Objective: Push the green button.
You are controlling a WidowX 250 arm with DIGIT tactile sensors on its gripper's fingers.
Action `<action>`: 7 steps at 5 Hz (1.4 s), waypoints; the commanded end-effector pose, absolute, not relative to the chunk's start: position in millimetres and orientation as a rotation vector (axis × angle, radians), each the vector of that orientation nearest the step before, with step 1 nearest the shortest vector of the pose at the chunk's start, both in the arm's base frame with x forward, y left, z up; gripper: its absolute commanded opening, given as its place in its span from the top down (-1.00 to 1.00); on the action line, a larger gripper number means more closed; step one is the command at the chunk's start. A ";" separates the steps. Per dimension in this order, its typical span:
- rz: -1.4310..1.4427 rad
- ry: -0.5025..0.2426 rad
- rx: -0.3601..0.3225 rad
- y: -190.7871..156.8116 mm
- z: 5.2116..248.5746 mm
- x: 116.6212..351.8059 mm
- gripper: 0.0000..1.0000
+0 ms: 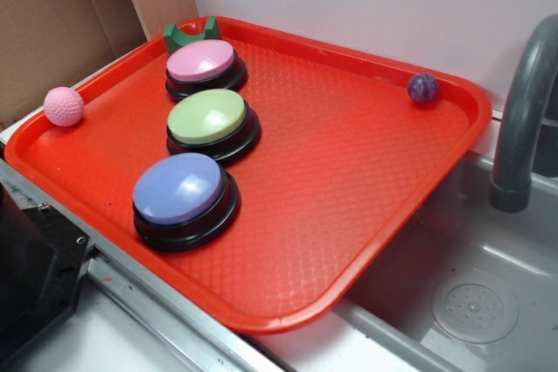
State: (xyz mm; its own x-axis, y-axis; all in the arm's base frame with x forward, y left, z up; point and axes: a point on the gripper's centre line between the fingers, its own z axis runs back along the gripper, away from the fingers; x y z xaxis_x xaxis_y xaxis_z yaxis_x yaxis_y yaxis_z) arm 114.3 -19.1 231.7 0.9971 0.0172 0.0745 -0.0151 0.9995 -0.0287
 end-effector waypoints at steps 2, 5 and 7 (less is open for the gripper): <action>0.236 -0.028 0.263 42.1 149.9 201.2 -1.00; 0.373 -0.147 0.128 38.1 82.4 220.6 -1.00; 0.399 -0.176 0.097 31.0 64.2 206.2 -1.00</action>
State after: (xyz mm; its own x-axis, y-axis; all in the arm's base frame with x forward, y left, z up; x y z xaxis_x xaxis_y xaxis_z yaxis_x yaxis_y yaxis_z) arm 199.6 30.3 55.9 0.9114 0.3811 0.1551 -0.3953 0.9157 0.0729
